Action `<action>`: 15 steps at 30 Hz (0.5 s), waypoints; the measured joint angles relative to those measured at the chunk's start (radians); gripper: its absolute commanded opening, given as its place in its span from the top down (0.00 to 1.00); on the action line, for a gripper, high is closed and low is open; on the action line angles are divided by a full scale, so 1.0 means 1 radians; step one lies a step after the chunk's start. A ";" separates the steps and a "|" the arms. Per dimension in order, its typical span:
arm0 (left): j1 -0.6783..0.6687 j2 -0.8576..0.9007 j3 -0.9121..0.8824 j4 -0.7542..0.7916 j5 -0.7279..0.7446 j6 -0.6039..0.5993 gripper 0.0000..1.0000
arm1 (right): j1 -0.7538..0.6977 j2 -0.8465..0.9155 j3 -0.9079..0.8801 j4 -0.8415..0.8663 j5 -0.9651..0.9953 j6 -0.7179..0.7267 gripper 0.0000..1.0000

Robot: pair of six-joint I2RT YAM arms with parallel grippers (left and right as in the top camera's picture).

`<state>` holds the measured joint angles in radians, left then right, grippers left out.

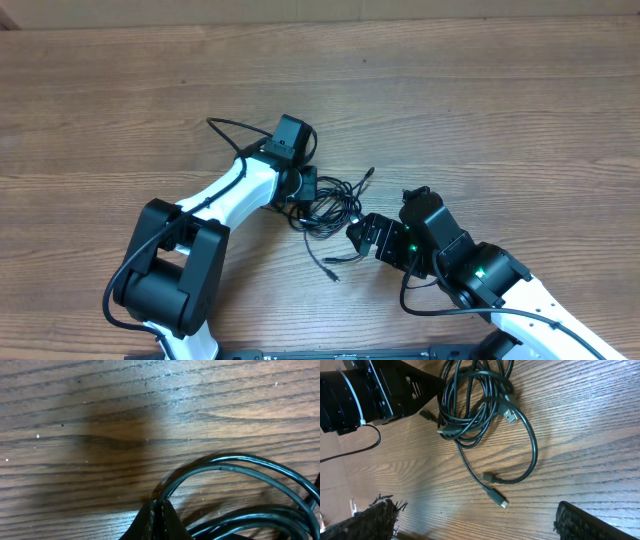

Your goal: Untangle cables

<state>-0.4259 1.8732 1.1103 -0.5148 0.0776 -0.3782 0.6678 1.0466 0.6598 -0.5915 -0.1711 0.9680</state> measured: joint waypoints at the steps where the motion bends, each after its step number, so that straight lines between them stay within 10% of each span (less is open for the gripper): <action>1: 0.000 0.000 0.000 0.000 0.000 0.004 0.74 | 0.000 0.000 0.000 0.000 0.000 0.000 0.00; 6: 0.000 0.000 0.000 -0.013 0.000 0.007 0.51 | 0.000 0.000 0.000 0.000 0.000 0.000 0.00; 11: 0.000 0.000 0.002 -0.045 0.000 0.013 0.96 | 0.000 0.000 0.000 -0.001 0.000 0.000 0.00; 15: 0.000 0.000 0.001 -0.054 0.000 0.011 0.96 | 0.000 0.000 0.000 0.000 0.000 0.001 0.00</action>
<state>-0.4259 1.8736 1.1114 -0.5690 0.0776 -0.3672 0.6678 1.0466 0.6598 -0.5911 -0.1707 0.9691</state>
